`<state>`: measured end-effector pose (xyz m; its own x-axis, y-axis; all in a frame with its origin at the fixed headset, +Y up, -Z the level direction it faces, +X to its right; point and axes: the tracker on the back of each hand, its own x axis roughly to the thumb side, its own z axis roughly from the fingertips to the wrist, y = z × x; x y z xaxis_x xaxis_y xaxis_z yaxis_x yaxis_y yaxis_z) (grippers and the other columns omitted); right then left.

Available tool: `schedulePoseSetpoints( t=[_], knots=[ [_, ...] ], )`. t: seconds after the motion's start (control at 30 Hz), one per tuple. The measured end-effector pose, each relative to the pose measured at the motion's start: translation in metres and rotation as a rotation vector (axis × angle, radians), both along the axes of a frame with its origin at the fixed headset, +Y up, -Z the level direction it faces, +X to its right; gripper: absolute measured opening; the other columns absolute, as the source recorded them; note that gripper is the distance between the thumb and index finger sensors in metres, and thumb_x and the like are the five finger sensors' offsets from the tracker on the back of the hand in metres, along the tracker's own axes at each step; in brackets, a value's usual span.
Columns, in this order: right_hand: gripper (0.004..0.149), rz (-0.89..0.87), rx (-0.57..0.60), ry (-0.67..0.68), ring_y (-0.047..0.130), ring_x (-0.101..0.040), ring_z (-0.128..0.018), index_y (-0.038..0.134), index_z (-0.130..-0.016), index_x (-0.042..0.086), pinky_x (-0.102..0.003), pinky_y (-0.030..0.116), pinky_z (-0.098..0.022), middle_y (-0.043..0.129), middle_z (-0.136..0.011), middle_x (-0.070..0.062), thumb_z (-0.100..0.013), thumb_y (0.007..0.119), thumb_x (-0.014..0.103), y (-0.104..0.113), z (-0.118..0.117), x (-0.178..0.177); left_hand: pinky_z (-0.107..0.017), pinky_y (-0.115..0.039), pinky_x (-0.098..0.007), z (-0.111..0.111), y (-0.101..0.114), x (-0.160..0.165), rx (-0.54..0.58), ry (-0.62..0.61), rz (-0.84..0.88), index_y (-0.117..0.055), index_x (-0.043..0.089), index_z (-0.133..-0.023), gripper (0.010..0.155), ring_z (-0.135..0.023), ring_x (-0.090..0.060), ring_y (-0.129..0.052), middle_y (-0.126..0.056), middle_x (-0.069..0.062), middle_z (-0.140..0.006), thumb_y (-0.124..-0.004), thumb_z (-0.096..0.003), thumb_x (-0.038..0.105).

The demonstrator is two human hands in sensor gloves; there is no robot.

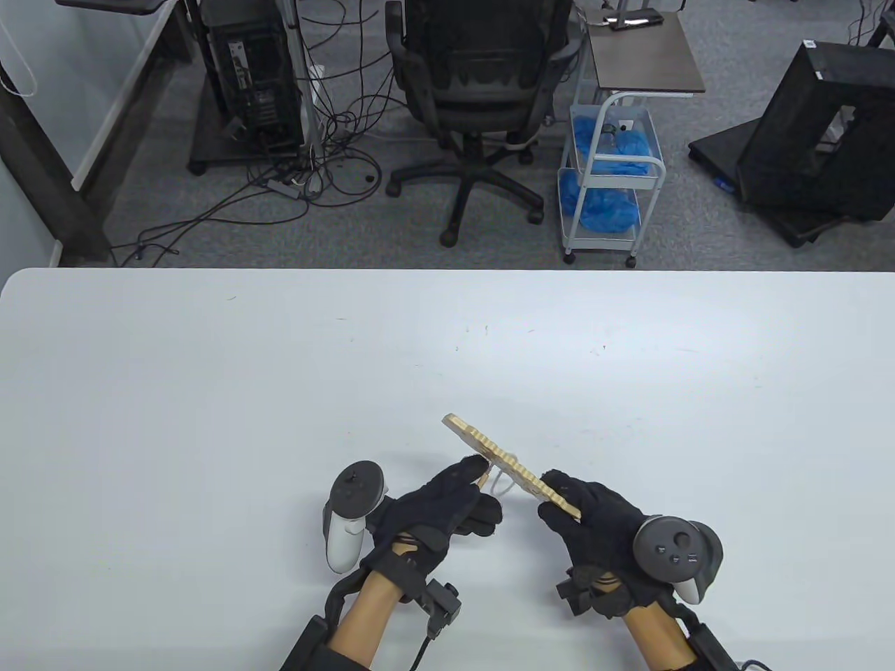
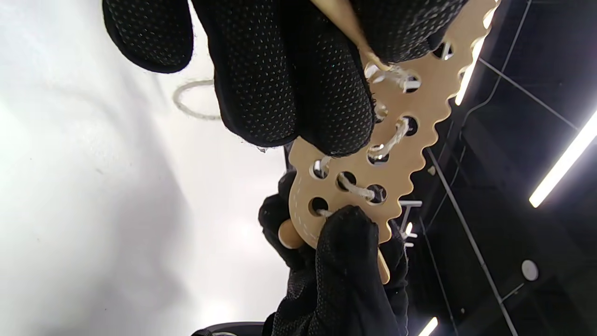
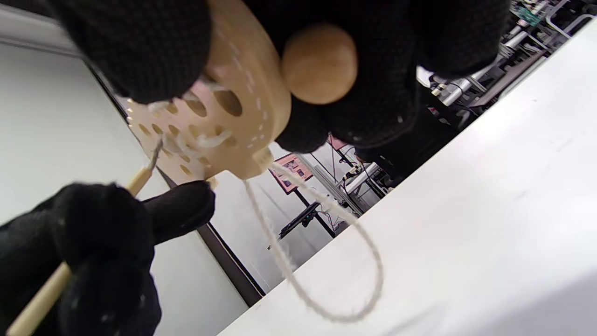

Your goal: Remove rope from all holes on crocodile lacing toy

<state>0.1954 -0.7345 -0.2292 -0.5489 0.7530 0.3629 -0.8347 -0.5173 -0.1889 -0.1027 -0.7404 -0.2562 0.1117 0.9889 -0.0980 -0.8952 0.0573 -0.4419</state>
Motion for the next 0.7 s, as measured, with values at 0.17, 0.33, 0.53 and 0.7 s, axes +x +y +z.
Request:
schedulePoseSetpoints(
  t=[0.17,0.33,0.53,0.7],
  knots=[
    [0.047,-0.160,-0.090,0.011,0.100,-0.040,-0.047,0.086,-0.077,0.006,-0.064,0.075,-0.045,0.100,-0.063,-0.023,-0.040,0.087,0.036,-0.010,-0.008,0.011,-0.065,-0.073,-0.057,-0.004,0.003,-0.008,0.059,0.016,-0.038,-0.059,0.029,-0.111,0.060,-0.068,-0.018,-0.099,-0.100,0.006,-0.086,-0.074,-0.0524,0.035],
    [0.048,-0.306,-0.146,0.012,0.100,-0.039,-0.040,0.086,-0.075,0.004,-0.063,0.076,-0.042,0.101,-0.057,-0.023,-0.041,0.085,0.037,-0.016,-0.013,0.024,-0.068,-0.069,-0.060,-0.006,0.006,-0.015,0.077,0.036,-0.080,-0.044,0.032,-0.114,0.072,-0.070,-0.016,-0.099,-0.091,0.003,-0.095,-0.076,-0.0521,0.017],
    [0.048,-0.406,-0.179,-0.027,0.100,-0.038,-0.037,0.087,-0.074,0.002,-0.062,0.077,-0.040,0.101,-0.054,-0.023,-0.042,0.083,0.039,-0.022,-0.018,0.040,-0.069,-0.068,-0.060,-0.010,0.008,-0.025,0.100,0.066,-0.168,-0.055,0.041,-0.111,0.067,-0.074,-0.016,-0.099,-0.088,0.002,-0.094,-0.074,-0.0511,0.017],
    [0.048,-0.435,-0.194,-0.070,0.099,-0.039,-0.038,0.086,-0.074,0.002,-0.063,0.077,-0.041,0.101,-0.055,-0.023,-0.043,0.083,0.039,-0.026,-0.021,0.052,-0.067,-0.070,-0.061,-0.011,0.007,-0.038,0.139,0.192,-0.267,-0.065,0.041,-0.104,0.054,-0.073,-0.018,-0.101,-0.096,0.004,-0.090,-0.074,-0.0518,0.032]
  ],
)
